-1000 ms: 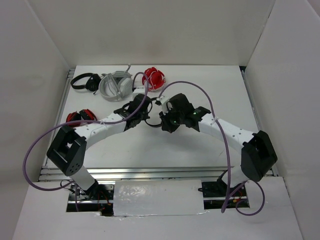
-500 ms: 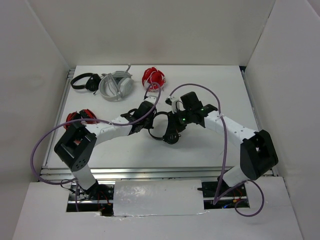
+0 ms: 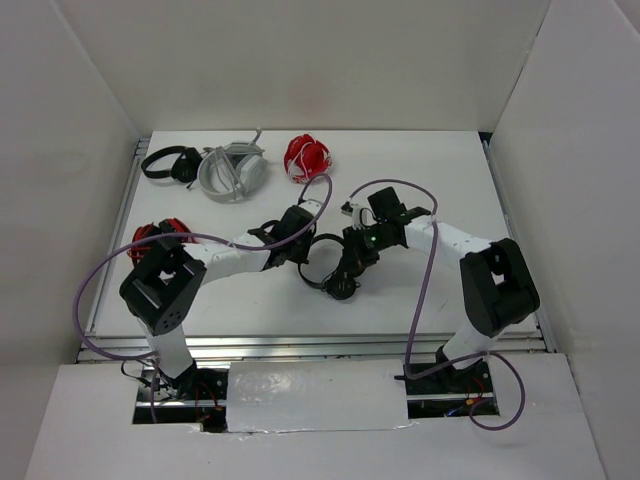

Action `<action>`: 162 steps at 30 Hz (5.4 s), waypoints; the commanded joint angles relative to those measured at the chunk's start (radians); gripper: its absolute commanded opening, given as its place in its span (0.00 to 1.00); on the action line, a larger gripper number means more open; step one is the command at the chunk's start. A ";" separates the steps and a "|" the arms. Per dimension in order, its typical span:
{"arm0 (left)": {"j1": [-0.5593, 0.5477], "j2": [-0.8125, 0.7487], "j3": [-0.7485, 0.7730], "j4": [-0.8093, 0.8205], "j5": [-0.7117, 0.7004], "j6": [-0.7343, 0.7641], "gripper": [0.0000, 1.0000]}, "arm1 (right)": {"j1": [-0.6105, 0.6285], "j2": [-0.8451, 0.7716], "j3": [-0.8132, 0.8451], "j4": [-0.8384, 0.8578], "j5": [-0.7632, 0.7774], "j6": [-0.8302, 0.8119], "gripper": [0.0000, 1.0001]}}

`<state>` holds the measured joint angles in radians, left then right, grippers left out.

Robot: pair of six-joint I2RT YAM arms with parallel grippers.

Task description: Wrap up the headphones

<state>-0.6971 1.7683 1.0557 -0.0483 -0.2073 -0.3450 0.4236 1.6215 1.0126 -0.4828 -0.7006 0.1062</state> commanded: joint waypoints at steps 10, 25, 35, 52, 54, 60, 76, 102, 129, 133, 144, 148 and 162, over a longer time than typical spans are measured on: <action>-0.002 0.091 0.078 0.011 -0.017 0.051 0.00 | -0.121 0.075 0.098 0.012 -0.051 -0.019 0.17; 0.045 0.122 0.078 0.025 0.019 -0.015 0.00 | 0.222 -0.374 -0.170 0.170 0.458 -0.122 0.72; 0.045 0.120 0.090 -0.004 -0.033 -0.055 0.00 | 0.512 -0.306 -0.249 0.237 0.616 -0.004 0.69; 0.045 0.083 0.059 0.019 -0.020 -0.069 0.00 | 0.509 -0.117 -0.261 0.385 0.823 0.073 0.60; 0.045 0.082 0.059 0.019 -0.017 -0.066 0.00 | 0.509 -0.089 -0.249 0.385 0.813 0.073 0.57; 0.045 0.080 0.069 0.011 -0.024 -0.063 0.00 | 0.507 -0.045 -0.247 0.368 0.807 0.092 0.40; 0.047 0.100 0.102 -0.015 -0.083 -0.045 0.00 | 0.537 -0.414 -0.312 0.210 0.860 0.187 0.00; 0.042 0.102 0.087 0.019 -0.093 0.021 0.00 | 0.227 -0.117 -0.059 0.361 0.826 0.015 0.00; 0.042 0.117 0.135 -0.035 -0.035 0.034 0.00 | 0.259 -0.087 -0.157 0.659 0.889 -0.082 0.13; 0.041 0.117 0.130 -0.030 -0.037 0.037 0.00 | 0.259 -0.095 -0.157 0.655 0.899 -0.082 0.14; 0.042 0.117 0.139 -0.051 -0.058 0.031 0.00 | 0.227 -0.051 -0.186 0.662 0.886 -0.019 0.15; 0.042 0.117 0.136 -0.047 -0.055 0.029 0.00 | 0.222 -0.057 -0.253 0.684 0.879 0.035 0.18; 0.042 0.123 0.164 -0.073 -0.067 0.020 0.03 | 0.221 -0.256 -0.318 0.661 0.811 0.062 0.49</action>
<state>-0.6567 1.8809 1.1767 -0.1059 -0.2520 -0.3416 0.6464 1.4498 0.6987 0.1776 0.1223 0.1558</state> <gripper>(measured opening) 0.126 0.483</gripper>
